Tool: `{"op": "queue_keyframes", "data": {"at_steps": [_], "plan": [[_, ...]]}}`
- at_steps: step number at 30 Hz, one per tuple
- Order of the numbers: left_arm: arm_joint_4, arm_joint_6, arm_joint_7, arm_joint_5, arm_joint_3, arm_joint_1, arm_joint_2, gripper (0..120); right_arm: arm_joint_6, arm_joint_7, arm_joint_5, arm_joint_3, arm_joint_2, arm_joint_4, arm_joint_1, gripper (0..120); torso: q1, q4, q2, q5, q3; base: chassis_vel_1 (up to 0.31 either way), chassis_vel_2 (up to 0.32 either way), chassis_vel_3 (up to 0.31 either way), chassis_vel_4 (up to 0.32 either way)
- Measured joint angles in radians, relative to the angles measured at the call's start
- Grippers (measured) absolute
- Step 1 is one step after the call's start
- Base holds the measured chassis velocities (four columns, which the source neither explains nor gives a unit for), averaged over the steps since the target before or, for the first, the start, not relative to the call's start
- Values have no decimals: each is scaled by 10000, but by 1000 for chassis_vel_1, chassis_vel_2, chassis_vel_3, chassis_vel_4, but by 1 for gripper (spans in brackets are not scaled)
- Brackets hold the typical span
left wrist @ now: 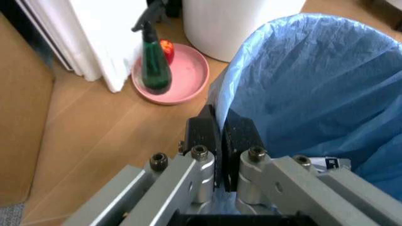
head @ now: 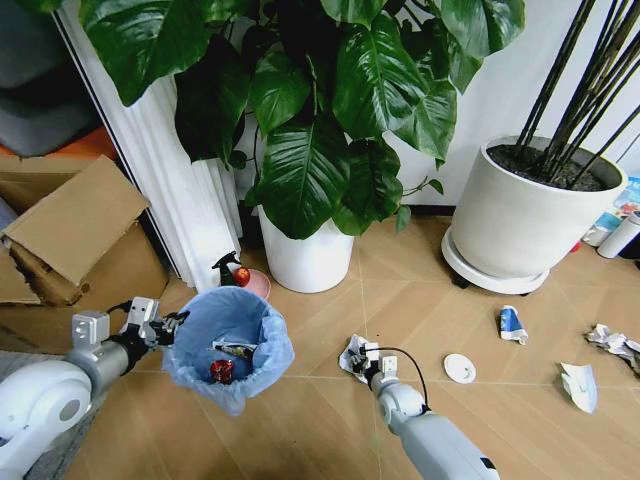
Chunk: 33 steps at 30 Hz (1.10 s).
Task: Pick up the trash bin and place the garbage on the floor into it.
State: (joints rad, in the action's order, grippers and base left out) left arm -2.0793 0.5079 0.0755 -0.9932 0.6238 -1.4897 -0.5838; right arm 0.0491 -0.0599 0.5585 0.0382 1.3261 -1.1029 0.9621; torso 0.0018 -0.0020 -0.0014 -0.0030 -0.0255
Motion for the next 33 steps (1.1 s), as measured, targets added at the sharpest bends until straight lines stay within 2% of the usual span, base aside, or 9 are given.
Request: {"op": "queue_keyframes", "data": {"at_steps": [4, 7, 10, 11, 16, 17, 25, 30, 33], "plan": [[106, -113, -49, -75, -383, 267, 185, 0, -633, 481, 116, 270, -548, -1065, 413, 0, 0, -5, 0, 0, 0, 0, 0, 0, 0], [107, -140, -52, -150, -489, 320, 228, 0, -1241, 1251, 217, 366, -1328, -2096, 659, 0, 0, -3, 0, 2, 0, 0, 0, 0, 0], [240, -161, -49, -211, -1235, 929, 305, 0, -1934, 2212, 691, 659, -2726, -3585, 1134, 0, 0, -1, 0, -2, 0, 0, 0, 0, 0], [240, -161, -49, -211, -1235, 929, 305, 0, -1934, 2212, 691, 659, -2726, -3585, 1134, 0, 0, -1, 0, -2, 0, 0, 0, 0, 0], [539, -210, -46, -381, -2801, 2597, 271, 0, -2705, 3344, 1846, 1393, -4054, -6234, 1850, 0, 0, -6, 0, 3, 1, 0, 0, 0, 0], [539, -210, -46, -381, -2801, 2597, 271, 0, -2705, 3344, 1846, 1393, -4054, -6234, 1850, 0, 0, -6, 0, 3, 1, 0, 0, 0, 0], [975, -179, 94, -547, -5052, 4695, -241, 0, -3002, 4619, 3175, 1188, -5067, -8387, 1739, 0, 0, -4, 0, 1, 0, 0, 0, 0, 0], [1145, -163, 114, -549, -5490, 4989, -381, 0, -3013, 5012, 3264, 434, -5107, -8427, 1255, 0, 0, -2, 0, 2, 0, 0, 0, 0, 0], [1313, -155, 117, -545, -5831, 5197, -472, 0, -3078, 5316, 3093, -530, -4787, -7856, 655, 0, 1, 0, 0, 0, -1, 0, 0, 0, 0]]}}
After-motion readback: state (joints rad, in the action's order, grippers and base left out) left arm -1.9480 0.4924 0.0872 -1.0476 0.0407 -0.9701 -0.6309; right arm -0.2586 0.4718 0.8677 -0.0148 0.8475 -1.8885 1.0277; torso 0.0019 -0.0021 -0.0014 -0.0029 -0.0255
